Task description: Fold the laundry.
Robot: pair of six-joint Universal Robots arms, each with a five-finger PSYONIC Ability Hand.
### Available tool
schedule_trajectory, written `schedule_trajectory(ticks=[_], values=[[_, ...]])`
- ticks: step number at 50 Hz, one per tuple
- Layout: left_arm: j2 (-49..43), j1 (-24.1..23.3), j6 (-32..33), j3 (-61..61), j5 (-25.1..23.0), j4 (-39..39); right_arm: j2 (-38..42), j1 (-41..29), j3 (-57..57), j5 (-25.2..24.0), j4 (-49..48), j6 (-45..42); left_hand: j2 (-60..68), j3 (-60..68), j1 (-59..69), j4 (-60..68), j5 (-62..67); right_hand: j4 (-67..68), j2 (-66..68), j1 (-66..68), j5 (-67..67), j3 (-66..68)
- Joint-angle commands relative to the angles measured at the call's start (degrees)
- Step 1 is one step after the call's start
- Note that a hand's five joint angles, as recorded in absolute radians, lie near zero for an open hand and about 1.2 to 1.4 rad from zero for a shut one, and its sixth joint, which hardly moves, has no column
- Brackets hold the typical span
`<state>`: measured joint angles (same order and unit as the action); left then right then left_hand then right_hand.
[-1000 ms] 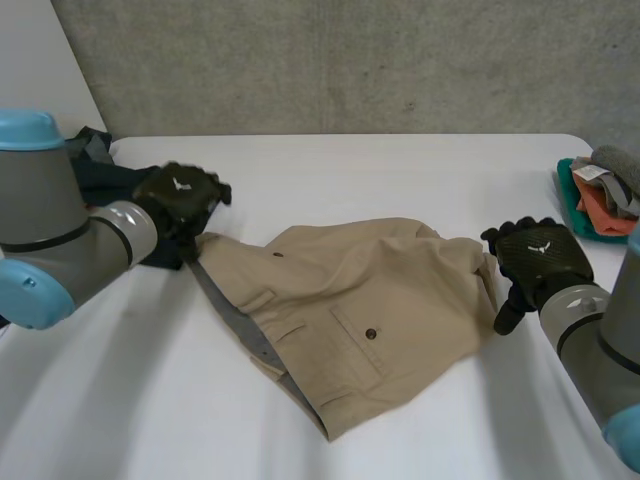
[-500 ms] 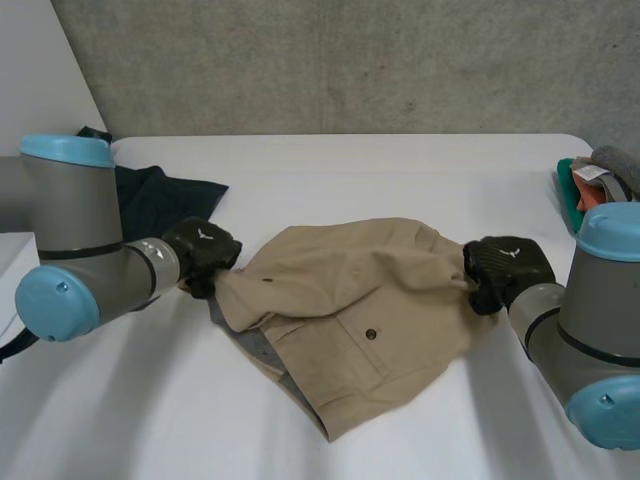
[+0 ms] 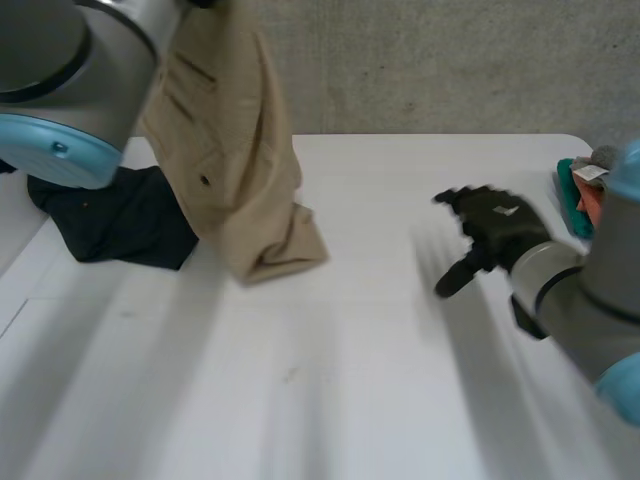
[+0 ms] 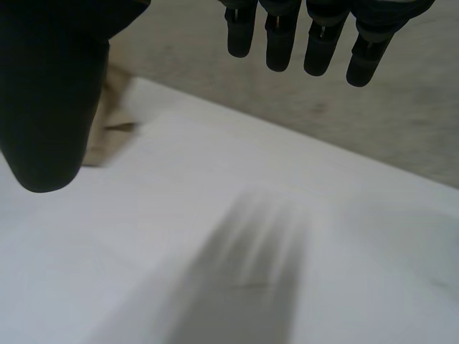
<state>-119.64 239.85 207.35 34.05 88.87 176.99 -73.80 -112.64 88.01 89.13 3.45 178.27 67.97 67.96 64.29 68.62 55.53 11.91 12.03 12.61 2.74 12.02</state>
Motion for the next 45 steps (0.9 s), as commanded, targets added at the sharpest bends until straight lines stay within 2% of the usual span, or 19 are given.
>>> schedule_trajectory(ticks=[1,4,7,12,15,16,19,24,29,30,33,34,37,41,45], values=[[-6.82,-9.74,-0.98,1.01,-5.28,-2.35,-0.64,9.01,-1.61,0.25,-0.9,-3.1,12.03,12.04,15.71,11.38,14.47,-1.91,-2.03,-2.61,-2.74,-2.02],[-10.68,-14.57,-3.78,5.83,-6.86,-2.26,1.55,12.6,-3.18,0.34,-1.69,-5.21,12.03,12.04,15.71,11.38,14.47,-1.91,-2.03,-2.61,-2.74,-2.02],[-12.8,-16.95,-5.46,8.83,-8.36,-2.09,3.75,14.2,-4.68,0.43,-1.52,-6.53,12.03,12.04,15.71,11.38,14.47,-1.91,-2.03,-2.61,-2.74,-2.02],[-11.59,-19.51,-8.18,16.28,-12.92,-2.79,7.88,14.99,-6.79,0.78,-0.73,-11.18,-43.84,-43.84,-40.17,-44.49,-41.4,-1.91,-2.03,-2.61,-2.74,-2.02],[-7.2,-18.46,-8.54,19.72,-13.64,-1.74,8.59,14.03,-6.79,0.43,0.15,-13.21,-50.83,-50.83,-47.15,-51.48,-48.39,-1.91,-2.03,-2.61,-2.74,-2.02],[-3.35,-16.71,-8.19,21.39,-12.94,-0.08,8.59,12.81,-6.53,0.69,0.76,-14.34,-54.86,-54.85,-51.18,-55.51,-52.42,-1.91,-2.03,-2.61,-2.74,-2.02],[1.94,-13.19,-8.27,23.86,-11.01,2.74,8.24,10.34,-5.74,0.7,1.38,-15.67,-55.57,-55.56,-51.89,-56.22,-53.13,-1.91,-2.03,-2.61,-2.74,-2.02],[8.37,-1.96,-9.76,27.29,-8.1,6.26,3.94,3.41,-2.85,1.22,2.08,-16.64,-55.24,-55.23,-51.56,-55.89,-52.8,-1.91,-2.03,-2.61,-2.74,-2.02],[6.36,6.23,-8.54,28.35,-10.91,2.4,0.94,-2.93,0.14,1.66,4.72,-15.85,-54.9,-54.89,-51.22,-55.55,-52.46,-1.91,-2.03,-2.61,-2.74,-2.02],[3.92,8.68,-7.06,28.09,-12.74,1.35,0.42,-5.11,1.19,2.27,5.42,-14.98,-54.73,-54.72,-51.05,-55.38,-52.29,-1.91,-2.03,-2.61,-2.74,-2.02],[-0.31,12.21,-3.37,26.68,-15.74,-0.5,0.06,-8.2,2.34,4.38,5.69,-12.69,-54.56,-54.55,-50.88,-55.21,-52.12,-1.91,-2.03,-2.61,-2.74,-2.02],[-3.63,14.48,0.04,25.11,-17.49,-1.55,0.06,-9.6,2.95,6.48,5.51,-10.77,-54.39,-54.39,-50.72,-55.04,-51.96,-1.91,-2.03,-2.61,-2.74,-2.02],[-9.79,16.43,6.46,21.69,-19.52,-4.88,1.2,-10.76,3.57,10.18,4.99,-8.12,-55.23,-55.22,-51.55,-55.88,-52.79,-1.91,-2.03,-2.61,-2.74,-2.02],[-16.21,16.44,11.57,16.33,-21.54,-9.37,4.8,-10.76,4.01,17.64,2.09,-5.39,-57.92,-57.91,-54.24,-58.57,-55.48,-1.91,-2.03,-2.61,-2.74,-2.02],[-21.4,14.6,12.81,11.32,-22.95,-12.71,7.17,-10.85,5.33,20.38,-0.72,-5.83,-57.97,-57.96,-54.29,-58.62,-55.53,-1.91,-2.03,-2.61,-2.74,-2.02]])
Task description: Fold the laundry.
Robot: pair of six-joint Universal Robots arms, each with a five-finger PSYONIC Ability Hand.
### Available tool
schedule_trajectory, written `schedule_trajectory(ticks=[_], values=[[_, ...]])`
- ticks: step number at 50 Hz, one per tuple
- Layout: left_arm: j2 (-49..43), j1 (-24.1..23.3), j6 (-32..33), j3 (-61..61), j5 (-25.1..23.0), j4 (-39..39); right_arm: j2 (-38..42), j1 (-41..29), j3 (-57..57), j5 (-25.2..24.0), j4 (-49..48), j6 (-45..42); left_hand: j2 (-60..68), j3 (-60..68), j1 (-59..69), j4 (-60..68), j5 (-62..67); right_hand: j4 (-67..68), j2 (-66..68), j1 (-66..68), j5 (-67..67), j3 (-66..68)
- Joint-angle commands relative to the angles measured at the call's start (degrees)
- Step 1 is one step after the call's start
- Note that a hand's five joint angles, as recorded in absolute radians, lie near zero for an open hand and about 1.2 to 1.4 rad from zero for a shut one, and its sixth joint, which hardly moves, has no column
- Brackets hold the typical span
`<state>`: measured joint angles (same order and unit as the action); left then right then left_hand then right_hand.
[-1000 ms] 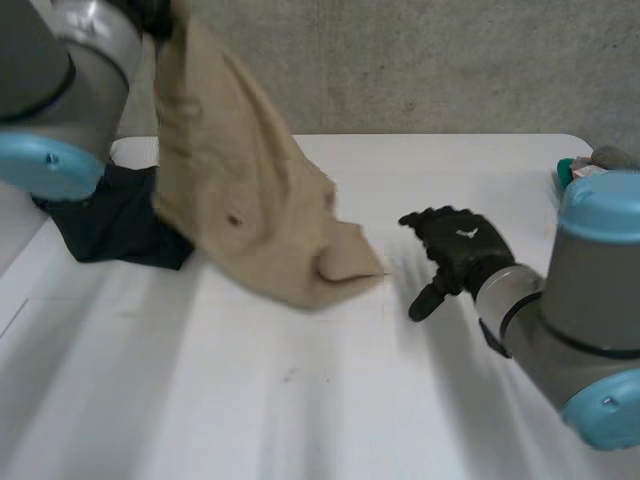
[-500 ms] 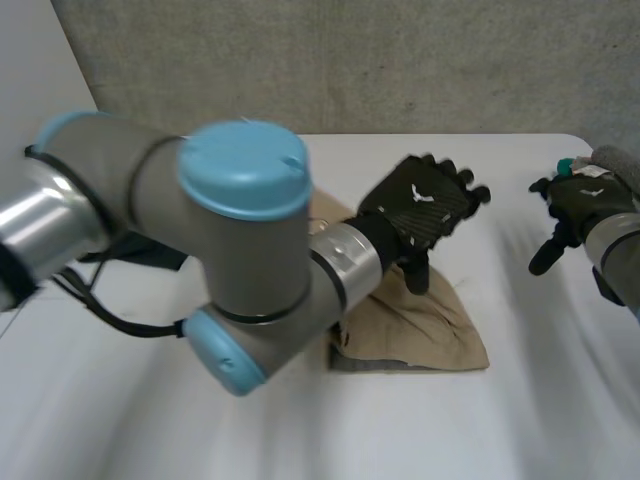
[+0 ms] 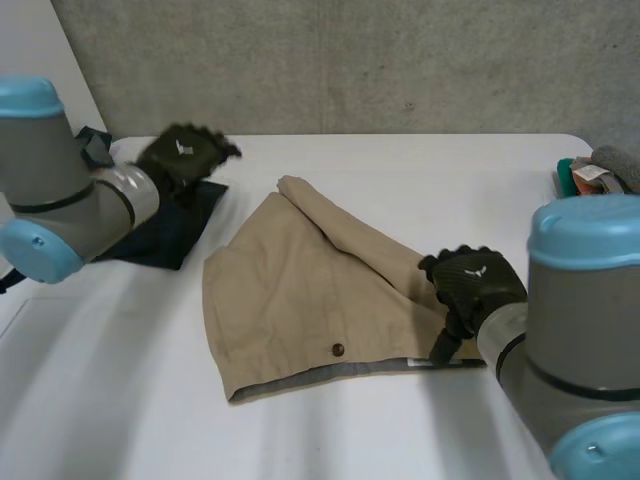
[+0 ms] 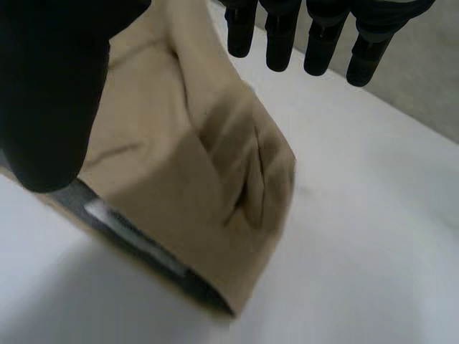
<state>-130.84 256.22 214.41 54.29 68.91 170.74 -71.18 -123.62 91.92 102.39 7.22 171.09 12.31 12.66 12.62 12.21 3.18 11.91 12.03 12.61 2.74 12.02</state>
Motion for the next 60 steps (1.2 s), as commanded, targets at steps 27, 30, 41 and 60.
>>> schedule_trajectory(ticks=[27,30,41,60], values=[[-4.52,-11.36,-1.35,-9.13,11.24,-11.48,13.7,8.74,-9.82,-1.93,-24.0,-9.45,67.69,67.34,67.38,67.79,66.82,68.09,67.97,67.39,67.26,67.98],[1.45,-12.67,-6.35,-3.77,15.8,-9.46,16.85,10.59,-18.51,-4.82,-27.16,-12.43,67.69,67.34,67.38,67.79,66.82,68.09,67.97,67.39,67.26,67.98],[5.52,-25.15,-21.57,7.85,28.46,3.28,38.82,12.35,-51.48,-17.92,-27.61,-11.57,67.69,67.34,67.38,67.79,66.82,68.09,67.97,67.39,67.26,67.98],[19.56,-17.17,-19.82,14.61,25.49,0.12,16.18,13.41,-37.79,-3.96,2.34,-10.95,-2.31,-2.66,-2.62,-2.21,-3.18,-1.91,-2.03,-2.61,-2.74,-2.02]])
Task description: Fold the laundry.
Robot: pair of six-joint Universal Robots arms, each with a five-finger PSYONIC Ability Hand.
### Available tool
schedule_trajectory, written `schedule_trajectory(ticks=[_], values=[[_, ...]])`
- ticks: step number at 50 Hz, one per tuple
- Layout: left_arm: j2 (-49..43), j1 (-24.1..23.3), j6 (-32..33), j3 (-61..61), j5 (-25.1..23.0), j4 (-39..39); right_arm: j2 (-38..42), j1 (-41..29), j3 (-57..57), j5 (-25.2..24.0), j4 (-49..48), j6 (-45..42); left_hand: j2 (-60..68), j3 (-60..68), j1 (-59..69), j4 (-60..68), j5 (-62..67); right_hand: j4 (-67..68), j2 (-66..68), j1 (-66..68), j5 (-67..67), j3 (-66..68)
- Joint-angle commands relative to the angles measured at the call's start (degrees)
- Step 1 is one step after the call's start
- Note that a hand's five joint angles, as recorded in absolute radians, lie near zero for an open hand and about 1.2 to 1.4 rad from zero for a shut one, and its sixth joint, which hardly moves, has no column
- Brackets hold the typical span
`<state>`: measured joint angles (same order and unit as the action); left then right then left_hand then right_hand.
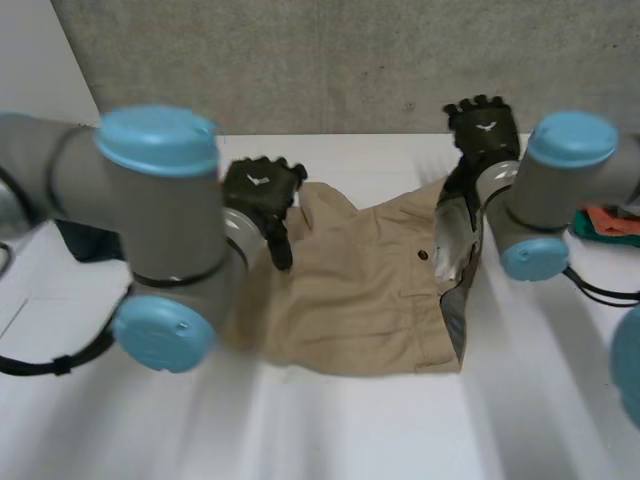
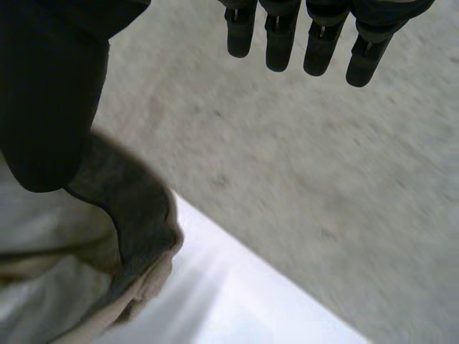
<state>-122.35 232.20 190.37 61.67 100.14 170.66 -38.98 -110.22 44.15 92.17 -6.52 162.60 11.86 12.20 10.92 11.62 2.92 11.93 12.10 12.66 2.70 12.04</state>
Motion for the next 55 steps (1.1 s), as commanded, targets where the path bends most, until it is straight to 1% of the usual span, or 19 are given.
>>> schedule_trajectory(ticks=[1,6,9,10,13,14,18,24,26,31,33,36,37,38,39,42,48,52,55], values=[[12.04,7.91,4.75,8.2,-6.44,0.2,-17.87,-0.08,11.38,6.53,18.36,-2.55,-1.86,-2.2,-0.92,-1.62,-2.92,-1.93,-2.1,-2.66,-2.7,-2.04],[13.63,16.24,10.27,15.39,-11.44,-0.5,-28.32,-1.66,22.88,5.92,30.48,-2.03,-1.86,-2.2,-0.92,-1.62,-2.92,-1.93,-2.1,-2.66,-2.7,-2.04],[12.41,20.3,13.88,18.13,-14.35,-0.77,-31.5,-3.15,28.61,4.52,33.75,-1.68,-1.86,-2.2,-0.92,-1.62,-2.92,-1.93,-2.1,-2.66,-2.7,-2.04],[10.75,23.27,16.59,19.7,-16.62,-0.59,-32.82,-4.29,32.71,3.29,34.81,-1.42,-1.66,-2.01,-0.72,-1.42,-2.72,-1.78,-1.95,-2.51,-2.55,-1.9],[8.02,27.07,21.17,21.39,-20.5,-0.15,-34.41,-6.49,38.63,1.09,33.51,-1.33,1.21,0.86,2.14,1.45,0.15,-0.92,-1.09,-1.65,-1.69,-1.04],[5.92,28.99,24.41,21.91,-23.38,0.37,-34.85,-7.89,42.39,-0.14,31.24,-1.33,1.21,0.87,2.15,1.45,0.15,-0.75,-0.92,-1.48,-1.52,-0.87],[1.34,31.2,30.75,21.74,-29.02,1.16,-33.89,-11.93,50.22,-1.2,20.8,-0.8,1.54,1.2,2.48,1.79,0.49,-0.75,-0.92,-1.48,-1.52,-0.87],[-1.75,30.25,32.79,21.21,-29.83,2.13,-28.97,-15.63,55.16,-0.06,2.85,-0.97,2.39,2.04,3.33,2.63,1.33,-0.41,-0.59,-1.15,-1.19,-0.53],[-2.36,29.37,32.88,21.21,-29.65,3.27,-26.43,-16.42,55.26,1.77,-2.85,-1.93,3.05,2.71,3.99,3.3,2.0,4.43,4.26,3.7,3.66,4.31],[-3.59,27.43,33.49,21.48,-28.42,5.47,-22.38,-17.04,54.29,5.65,-8.6,-5.62,5.4,5.06,6.34,5.65,4.35,9.17,9.0,8.43,8.4,9.05],[-3.94,26.9,33.58,21.3,-27.46,6.08,-21.32,-17.13,53.68,6.44,-9.13,-6.86,8.26,7.92,9.2,8.5,7.2,10.01,9.84,9.28,9.24,9.89],[-4.56,26.03,33.58,21.13,-26.66,7.75,-19.91,-16.96,52.8,7.23,-9.39,-8.53,17.5,17.16,18.44,17.74,16.44,28.12,27.94,27.38,27.34,28.0],[-4.74,25.76,33.75,21.13,-26.58,8.28,-19.82,-16.78,52.8,7.32,-9.48,-8.79,21.19,20.85,22.13,21.43,20.13,37.18,37.0,36.44,36.4,37.06],[-4.91,25.24,33.5,21.13,-26.49,9.24,-19.99,-16.52,52.8,7.32,-9.91,-8.88,32.55,32.21,33.49,32.79,31.5,57.25,57.08,56.52,56.48,57.13],[-4.83,24.8,33.49,21.13,-26.4,9.6,-20.34,-16.34,52.88,7.32,-10.18,-8.8,41.32,40.98,42.26,41.57,40.27,67.97,67.79,67.23,67.19,67.85],[-3.87,23.13,32.62,21.13,-25.87,11.26,-23.49,-15.91,53.58,7.06,-10.62,-7.92,68.07,67.72,69.0,68.31,67.01,68.07,67.9,67.34,67.3,67.96],[1.58,21.19,27.97,21.39,-24.12,11.97,-32.46,-13.71,53.59,6.1,-8.52,-5.72,68.14,67.8,69.08,68.38,67.08,68.07,67.9,67.34,67.3,67.96],[9.22,21.19,22.17,21.57,-21.75,11.36,-38.35,-10.64,50.43,3.29,-1.76,-5.45,68.14,67.8,69.08,68.38,67.08,68.07,67.9,67.34,67.3,67.96],[18.7,20.75,18.3,21.65,-19.46,9.26,-42.22,-7.73,45.43,0.74,7.11,-5.19,68.14,67.8,69.08,68.38,67.08,68.07,67.9,67.34,67.3,67.96]])
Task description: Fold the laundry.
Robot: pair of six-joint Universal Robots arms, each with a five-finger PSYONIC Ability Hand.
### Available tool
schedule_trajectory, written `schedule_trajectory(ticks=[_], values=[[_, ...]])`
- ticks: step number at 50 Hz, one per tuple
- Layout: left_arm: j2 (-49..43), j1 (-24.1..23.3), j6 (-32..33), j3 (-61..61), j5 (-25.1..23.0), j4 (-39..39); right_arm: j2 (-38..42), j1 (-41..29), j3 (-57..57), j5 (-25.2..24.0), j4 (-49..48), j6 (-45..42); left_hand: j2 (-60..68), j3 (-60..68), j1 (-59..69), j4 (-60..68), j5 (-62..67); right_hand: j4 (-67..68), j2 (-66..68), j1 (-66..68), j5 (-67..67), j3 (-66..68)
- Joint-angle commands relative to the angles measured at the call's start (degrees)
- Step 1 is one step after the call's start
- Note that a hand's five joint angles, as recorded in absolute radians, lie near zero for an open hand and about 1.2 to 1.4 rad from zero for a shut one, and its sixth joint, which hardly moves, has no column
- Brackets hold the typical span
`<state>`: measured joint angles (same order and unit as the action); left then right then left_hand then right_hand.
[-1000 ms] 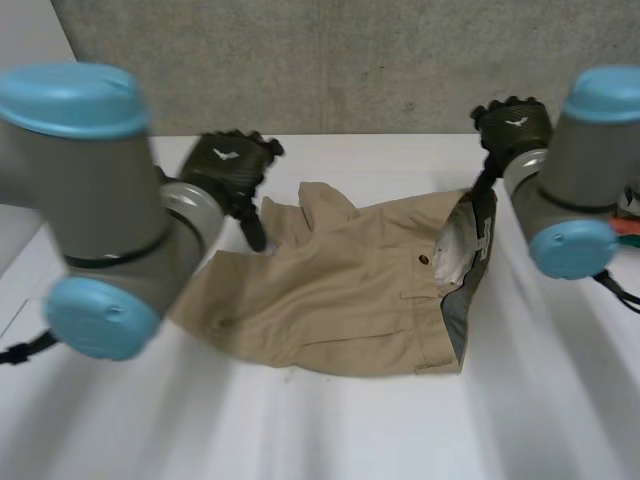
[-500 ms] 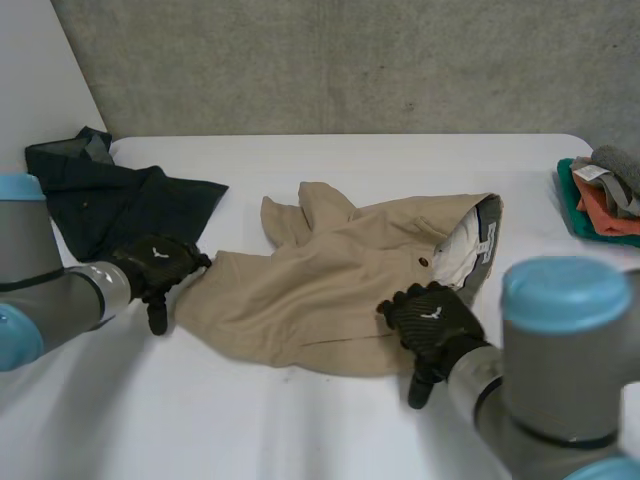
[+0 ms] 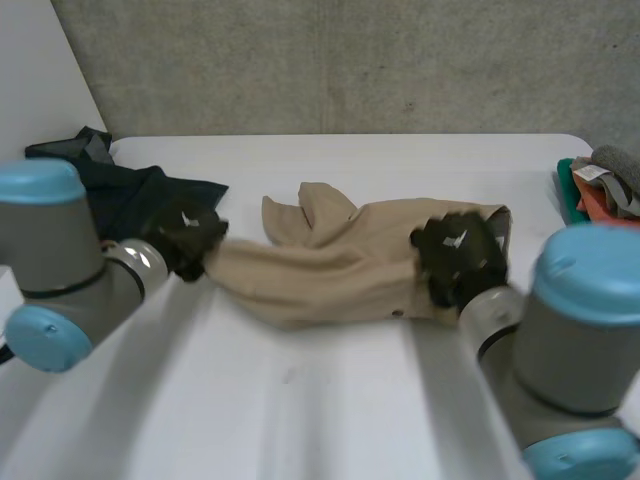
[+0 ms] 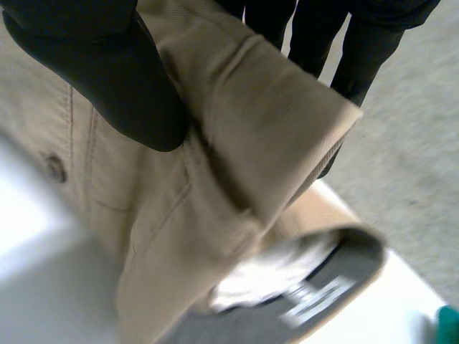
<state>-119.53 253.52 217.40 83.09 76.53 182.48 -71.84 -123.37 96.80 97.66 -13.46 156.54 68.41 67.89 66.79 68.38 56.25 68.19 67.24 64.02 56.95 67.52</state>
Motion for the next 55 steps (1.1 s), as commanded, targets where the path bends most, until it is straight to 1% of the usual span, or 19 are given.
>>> schedule_trajectory(ticks=[1,2,6,9,12,18,21,25,29,31,32,33,34,36,37,39,42,47,55], values=[[18.26,-0.57,-9.8,-0.03,4.59,-3.17,-10.16,6.11,-8.81,-5.28,16.16,0.79,11.59,12.11,13.21,11.62,13.75,11.81,12.76,15.98,13.05,12.48],[23.07,-0.66,-11.11,-0.55,5.11,-4.66,-11.65,7.34,-12.74,-6.24,20.18,0.87,11.59,12.11,13.21,11.62,13.75,11.81,12.76,15.98,13.05,12.48],[33.1,-1.27,-13.49,-4.32,5.03,-7.83,-13.59,9.89,-22.32,-8.53,28.63,2.1,11.59,12.11,13.21,11.62,13.75,11.81,12.76,15.98,13.05,12.48],[35.86,-2.41,-14.11,-8.1,5.29,-10.99,-13.24,10.95,-28.67,-9.5,32.6,3.07,11.59,12.11,13.21,11.62,13.75,11.81,12.76,15.98,13.05,12.48],[35.07,-4.34,-14.02,-14.17,6.17,-17.58,-10.53,11.92,-35.88,-10.38,37.53,3.25,11.59,12.11,13.21,11.62,13.75,11.81,12.76,15.98,13.05,12.48],[24.47,-6.28,-12.97,-24.79,7.4,-30.31,-2.37,12.01,-45.28,-11.7,46.4,1.32,11.59,12.11,13.21,11.62,13.75,11.81,12.76,15.98,13.05,12.48],[18.65,-5.93,-12.62,-27.88,7.67,-32.62,1.16,11.75,-46.62,-11.96,48.0,0.0,11.59,12.11,13.21,11.62,13.75,11.81,12.76,15.98,13.05,12.48],[8.81,-5.58,-11.3,-33.42,8.54,-33.24,6.87,10.69,-47.93,-11.79,45.46,-1.23,11.59,12.11,13.21,11.62,13.75,11.81,12.76,15.98,13.05,12.48],[0.98,-5.58,-9.02,-41.85,9.42,-28.6,12.59,9.38,-51.62,-9.86,34.76,-0.45,11.59,12.11,13.21,11.62,13.75,11.81,12.76,15.98,13.05,12.48],[-2.45,-5.32,-8.58,-47.56,9.95,-22.89,14.96,8.67,-54.26,-7.14,24.57,0.69,11.59,12.11,13.21,11.62,13.75,11.81,12.76,15.98,13.05,12.48],[-2.9,-5.14,-8.58,-49.41,10.13,-20.34,15.58,8.5,-55.05,-6.09,20.7,1.05,11.59,12.11,13.21,11.62,13.75,11.81,12.76,15.98,13.05,12.48],[-3.25,-4.53,-8.92,-52.38,10.91,-14.58,15.93,8.41,-55.75,-4.94,16.58,1.22,11.59,12.11,13.21,11.62,13.75,11.81,12.76,15.98,13.05,12.48],[-3.16,-4.26,-9.36,-53.46,11.44,-11.56,16.29,8.15,-56.72,-3.19,8.01,1.57,11.59,12.11,13.21,11.62,13.75,11.81,12.76,15.98,13.05,12.48],[-2.55,-4.0,-10.5,-54.35,12.58,-5.93,16.38,8.14,-57.25,-1.34,-0.74,1.32,11.59,12.11,13.21,11.62,13.75,11.81,12.76,15.98,13.05,12.48],[-1.07,-3.82,-11.9,-53.91,13.2,-0.77,16.38,8.14,-57.6,-0.55,-8.18,1.14,11.59,12.11,13.21,11.62,13.75,11.81,12.76,15.98,13.05,12.48],[0.43,-3.82,-13.23,-52.95,13.55,3.83,16.29,7.97,-57.34,-0.54,-13.41,0.61,11.59,12.11,13.21,11.62,13.75,11.81,12.76,15.98,13.05,12.48],[2.63,-3.91,-14.55,-49.7,13.38,8.77,16.38,7.62,-57.78,-2.64,-15.2,0.35,11.59,12.11,13.21,11.62,13.75,11.81,12.76,15.98,13.05,12.48],[4.92,-3.73,-14.55,-42.67,12.76,7.63,16.99,7.09,-57.08,-6.25,-11.07,0.52,11.59,12.11,13.21,11.62,13.75,11.81,12.76,15.98,13.05,12.48],[4.92,-3.47,-14.47,-27.64,11.27,5.78,19.8,7.79,-50.58,-7.13,-5.97,-0.09,11.59,12.11,13.21,11.62,13.75,11.81,12.76,15.98,13.05,12.48]])
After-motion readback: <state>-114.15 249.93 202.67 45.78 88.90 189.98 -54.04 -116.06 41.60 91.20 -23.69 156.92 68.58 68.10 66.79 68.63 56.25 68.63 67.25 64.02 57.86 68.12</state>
